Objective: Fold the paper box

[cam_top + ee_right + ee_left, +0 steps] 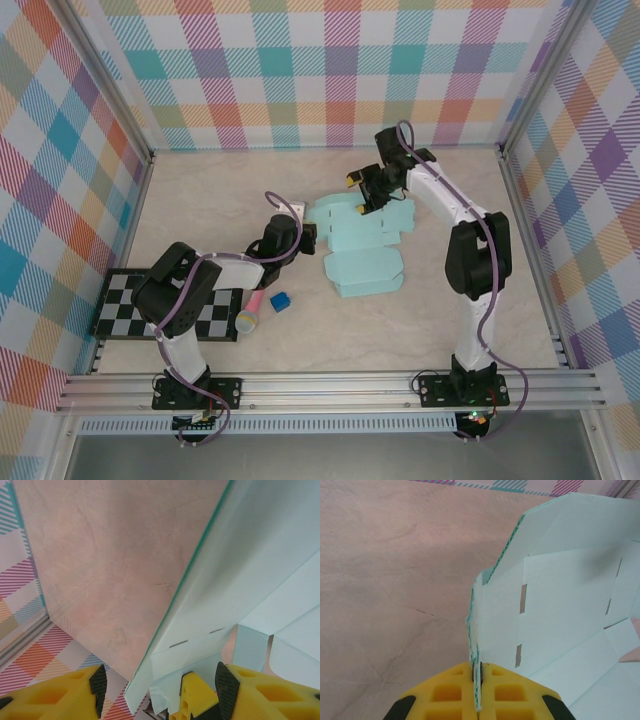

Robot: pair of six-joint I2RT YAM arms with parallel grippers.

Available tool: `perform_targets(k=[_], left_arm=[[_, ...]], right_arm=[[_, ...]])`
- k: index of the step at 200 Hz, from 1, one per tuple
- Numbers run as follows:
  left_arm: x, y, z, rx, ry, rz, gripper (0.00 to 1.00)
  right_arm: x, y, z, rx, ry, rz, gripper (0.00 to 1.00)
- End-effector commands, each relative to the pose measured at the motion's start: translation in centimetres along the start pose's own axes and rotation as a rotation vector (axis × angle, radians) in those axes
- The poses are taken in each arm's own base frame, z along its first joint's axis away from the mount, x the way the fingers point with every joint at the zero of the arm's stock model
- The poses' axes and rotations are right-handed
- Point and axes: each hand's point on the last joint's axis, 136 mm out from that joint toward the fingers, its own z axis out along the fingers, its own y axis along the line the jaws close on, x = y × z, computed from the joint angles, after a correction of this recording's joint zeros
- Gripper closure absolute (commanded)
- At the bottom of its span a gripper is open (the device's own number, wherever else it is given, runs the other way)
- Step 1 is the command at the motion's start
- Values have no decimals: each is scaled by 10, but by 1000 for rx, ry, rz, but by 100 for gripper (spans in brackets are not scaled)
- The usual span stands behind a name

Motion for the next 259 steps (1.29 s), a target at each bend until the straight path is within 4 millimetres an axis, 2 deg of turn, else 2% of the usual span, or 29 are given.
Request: perform_targets(k=[1,10,48,65,70,87,95,99,108,112,121,138,172,181,189,195,200,259], left_arm=[[-17,-10,-6,15,-53,12,100],[-17,-11,-6,19,-49,14,100],[-17,-12,-4,23,-47,8,100],[-17,-12,-3,22,-50,5,100],[-18,-12,-4,21,-51,5,100],[-18,-15,-3,35,-48,5,100],[-18,-18,-3,55,-43,2,93],[-19,-22,-3,73,-39,3,86],[-20,-30,-3,112,-25,0,58],[-20,-32,-4,126,-17,-11,49],[-24,-34,-6,156,-7,-54,41],[-34,-39,-18,241,3,-106,35],[-50,-37,-54,305,36,-58,27],[-54,-35,-63,316,41,-44,23],[-56,-32,-69,308,44,-45,15],[-56,-25,-70,269,50,-55,5],[-54,-18,-69,237,62,-60,4],[-18,-1,-45,280,220,-62,0]], right_arm=[[-6,3,4,7,-21,33,45],[-7,3,3,6,-31,32,50],[-10,2,10,6,-27,50,58],[-10,2,12,1,-27,60,67],[-11,1,12,-1,-29,59,74],[-12,3,10,-8,-40,52,81],[-12,5,9,-16,-45,42,86],[-12,6,8,-20,-47,34,88],[-13,9,7,-30,-44,17,92],[-12,10,7,-35,-42,5,93],[-11,13,6,-54,-36,-36,96],[-8,20,5,-118,-14,-116,98],[-9,12,3,-204,30,-204,100],[-9,10,3,-231,49,-222,100],[-8,8,3,-262,67,-239,100],[-9,6,3,-283,81,-244,100],[-8,5,3,-306,95,-249,100],[8,-1,-9,-450,194,-340,100]])
